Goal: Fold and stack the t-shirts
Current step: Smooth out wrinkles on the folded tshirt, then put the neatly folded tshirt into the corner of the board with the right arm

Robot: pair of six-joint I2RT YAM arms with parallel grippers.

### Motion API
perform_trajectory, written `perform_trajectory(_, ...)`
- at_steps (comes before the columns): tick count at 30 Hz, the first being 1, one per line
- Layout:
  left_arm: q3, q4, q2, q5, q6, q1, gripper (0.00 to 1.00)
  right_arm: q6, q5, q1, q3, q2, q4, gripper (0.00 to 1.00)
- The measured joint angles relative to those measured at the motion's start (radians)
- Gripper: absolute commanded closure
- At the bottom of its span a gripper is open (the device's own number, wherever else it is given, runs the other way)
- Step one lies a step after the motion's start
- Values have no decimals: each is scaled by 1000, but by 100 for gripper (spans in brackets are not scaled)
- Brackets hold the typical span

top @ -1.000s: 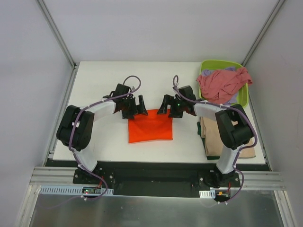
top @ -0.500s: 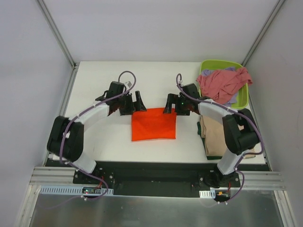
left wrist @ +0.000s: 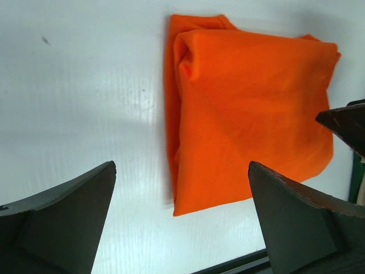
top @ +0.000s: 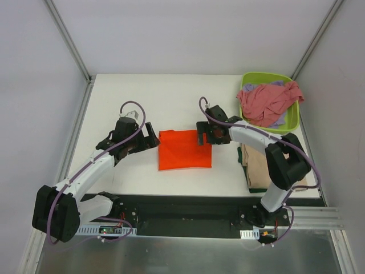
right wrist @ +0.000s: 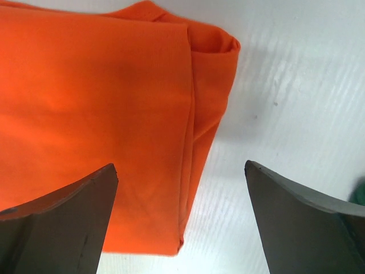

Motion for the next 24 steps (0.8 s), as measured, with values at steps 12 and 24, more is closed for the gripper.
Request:
perform_trajectory(12,-14,-34,1,-15,-14,0,1,112,31,31,151,219,-40,9)
perform_trajectory(24,-15,-37,-10,1,-14,0,1,221,163,147,182,253,-47,77)
